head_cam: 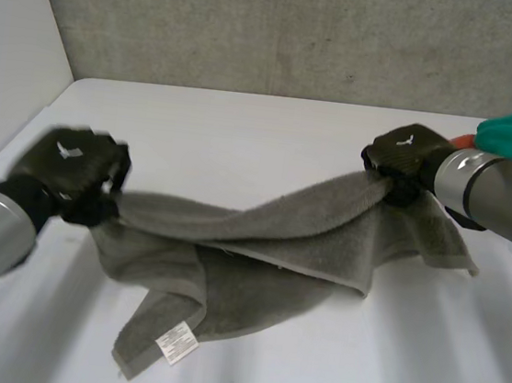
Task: Fold the laundry.
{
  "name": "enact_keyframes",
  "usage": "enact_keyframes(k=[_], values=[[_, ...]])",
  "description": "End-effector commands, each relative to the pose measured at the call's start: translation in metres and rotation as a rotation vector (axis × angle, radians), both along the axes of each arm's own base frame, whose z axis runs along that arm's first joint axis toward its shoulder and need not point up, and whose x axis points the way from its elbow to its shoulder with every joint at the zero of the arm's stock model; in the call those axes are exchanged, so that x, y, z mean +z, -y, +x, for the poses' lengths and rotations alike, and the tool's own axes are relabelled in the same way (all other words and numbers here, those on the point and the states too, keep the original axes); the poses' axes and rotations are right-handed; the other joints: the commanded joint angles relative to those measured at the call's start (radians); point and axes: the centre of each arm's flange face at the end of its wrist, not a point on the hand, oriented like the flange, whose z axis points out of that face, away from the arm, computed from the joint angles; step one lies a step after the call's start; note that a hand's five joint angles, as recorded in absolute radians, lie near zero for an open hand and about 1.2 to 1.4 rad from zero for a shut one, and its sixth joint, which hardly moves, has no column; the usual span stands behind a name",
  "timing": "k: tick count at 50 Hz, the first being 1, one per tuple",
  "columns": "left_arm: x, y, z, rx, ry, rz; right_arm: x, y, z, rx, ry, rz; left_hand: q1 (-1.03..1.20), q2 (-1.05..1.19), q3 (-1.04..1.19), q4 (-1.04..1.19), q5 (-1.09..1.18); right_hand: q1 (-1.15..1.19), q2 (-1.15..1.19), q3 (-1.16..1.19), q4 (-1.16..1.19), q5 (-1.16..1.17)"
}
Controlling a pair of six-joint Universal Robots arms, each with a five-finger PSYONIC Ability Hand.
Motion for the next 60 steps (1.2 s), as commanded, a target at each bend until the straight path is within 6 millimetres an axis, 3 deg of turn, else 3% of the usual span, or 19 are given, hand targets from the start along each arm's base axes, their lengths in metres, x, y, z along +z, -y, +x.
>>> enact_keyframes(k=[1, 5, 7, 8, 9, 11, 15, 18, 20, 23, 31, 37, 44, 52, 57, 60], values=[[-0.048, 0.032, -0.023, 0.005, 0.038, 0.090, -0.064, 0.041, 0.022, -0.006, -0.111, -0.066, 0.241, 0.199, 0.203, 0.193, 0.254, 0.262, 0.215, 0.209, 0.199, 0.236], [-0.060, 0.052, -0.037, 0.012, 0.041, 0.088, -0.081, 0.063, 0.034, -0.049, -0.098, -0.216, 0.241, 0.199, 0.203, 0.193, 0.254, 0.262, 0.215, 0.209, 0.199, 0.236], [-0.064, 0.058, -0.042, 0.008, 0.039, 0.084, -0.083, 0.068, 0.036, -0.066, -0.087, -0.276, 0.241, 0.199, 0.203, 0.193, 0.254, -0.307, -0.354, -0.360, -0.371, -0.333], [-0.066, 0.064, -0.045, 0.014, 0.041, 0.080, -0.085, 0.071, 0.037, -0.089, -0.071, -0.324, 0.241, 0.199, 0.203, 0.193, 0.254, -0.904, -0.950, -0.957, -0.967, -0.929], [-0.066, 0.067, -0.046, 0.014, 0.037, 0.077, -0.083, 0.072, 0.037, -0.103, -0.062, -0.346, 0.241, 0.199, 0.203, 0.193, 0.254, -0.960, -1.006, -1.013, -1.023, -0.985], [-0.062, 0.070, -0.047, 0.019, 0.032, 0.064, -0.079, 0.072, 0.035, -0.134, -0.044, -0.383, 0.241, 0.199, 0.203, 0.193, 0.254, -0.960, -1.006, -1.013, -1.023, -0.985], [-0.055, 0.070, -0.044, 0.047, 0.019, 0.054, -0.058, 0.054, 0.023, -0.200, -0.010, -0.381, 0.241, 0.199, 0.203, 0.193, 0.254, -0.960, -1.006, -1.013, -1.023, -0.985], [-0.051, 0.068, -0.039, 0.064, 0.009, 0.049, -0.030, 0.027, 0.011, -0.231, 0.012, -0.346, 0.241, 0.199, 0.203, 0.193, 0.254, -0.960, -1.006, -1.013, -1.023, -0.985], [-0.049, 0.068, -0.035, 0.071, 0.000, 0.041, -0.013, 0.006, -0.002, -0.242, 0.013, -0.296, 0.241, 0.199, 0.203, 0.193, 0.254, -0.788, -0.835, -0.841, -0.851, -0.813], [-0.048, 0.067, -0.031, 0.073, -0.005, 0.033, -0.006, -0.014, -0.013, -0.247, 0.012, -0.215, 0.241, 0.199, 0.203, 0.193, 0.254, -0.707, -0.754, -0.760, -0.771, -0.733], [-0.047, 0.066, -0.024, 0.073, -0.014, 0.026, -0.045, -0.065, -0.025, -0.182, 0.020, 0.201, 0.241, 0.199, 0.203, 0.193, 0.254, -0.637, -0.683, -0.690, -0.700, -0.662], [-0.049, 0.065, -0.023, 0.075, -0.013, 0.031, -0.060, -0.063, -0.023, -0.197, 0.084, 0.150, 0.241, 0.199, 0.203, 0.193, 0.254, -0.657, -0.704, -0.710, -0.721, -0.683], [-0.050, 0.067, -0.022, 0.080, -0.012, 0.034, -0.038, -0.054, -0.026, -0.257, 0.133, -0.028, 0.241, 0.199, 0.203, 0.193, 0.254, -0.640, -0.686, -0.693, -0.703, -0.665], [-0.048, 0.069, -0.019, 0.089, -0.014, 0.029, -0.021, -0.085, -0.028, -0.203, 0.108, 0.023, 0.241, 0.199, 0.203, 0.193, 0.254, -0.370, -0.417, -0.423, -0.433, -0.395], [-0.050, 0.070, -0.018, 0.088, -0.014, 0.034, -0.045, -0.112, -0.032, -0.127, -0.007, 0.176, 0.241, 0.199, 0.203, 0.193, 0.254, -0.302, -0.349, -0.355, -0.366, -0.328], [-0.052, 0.069, -0.018, 0.086, -0.012, 0.043, -0.061, -0.114, -0.032, -0.108, -0.041, 0.206, 0.241, 0.199, 0.203, 0.193, 0.254, -0.311, -0.357, -0.364, -0.374, -0.336]])
